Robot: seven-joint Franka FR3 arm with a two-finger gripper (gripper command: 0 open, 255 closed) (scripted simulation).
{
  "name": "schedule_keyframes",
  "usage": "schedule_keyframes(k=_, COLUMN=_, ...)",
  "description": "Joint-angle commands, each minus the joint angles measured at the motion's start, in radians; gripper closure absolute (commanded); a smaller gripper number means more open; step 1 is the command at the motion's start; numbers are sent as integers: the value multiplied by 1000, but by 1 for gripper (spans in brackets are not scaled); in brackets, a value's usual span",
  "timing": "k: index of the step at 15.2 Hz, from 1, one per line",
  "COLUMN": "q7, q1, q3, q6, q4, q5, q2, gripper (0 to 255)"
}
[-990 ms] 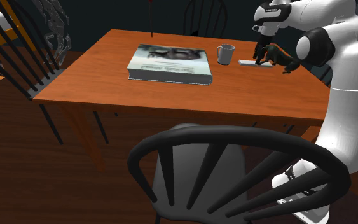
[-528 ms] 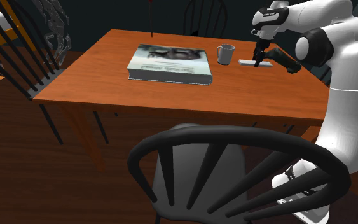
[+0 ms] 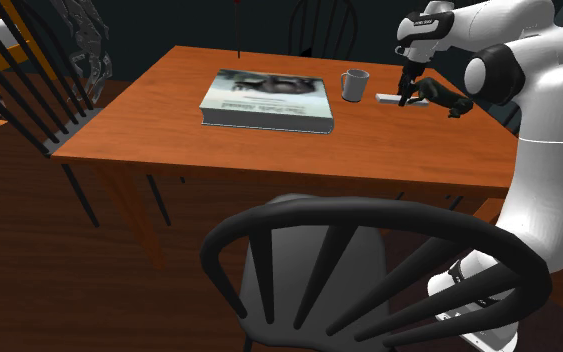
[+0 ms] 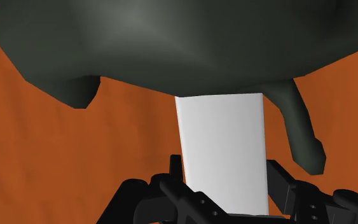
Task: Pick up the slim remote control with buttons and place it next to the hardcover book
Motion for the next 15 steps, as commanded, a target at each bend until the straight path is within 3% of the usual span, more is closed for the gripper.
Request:
schedule_keyframes(k=1, q7=0, q1=0, q3=0, q6=0, q4=0, q5=0, q2=0, gripper=255)
schedule_keyframes(k=6, q7=0, q1=0, q3=0, q6=0, q4=0, q5=0, q2=0, gripper=255)
schedule_keyframes(k=15, q7=11, q1=-15, q3=-6, q6=-117, q4=112, q5=-8, q2=-7, gripper=255)
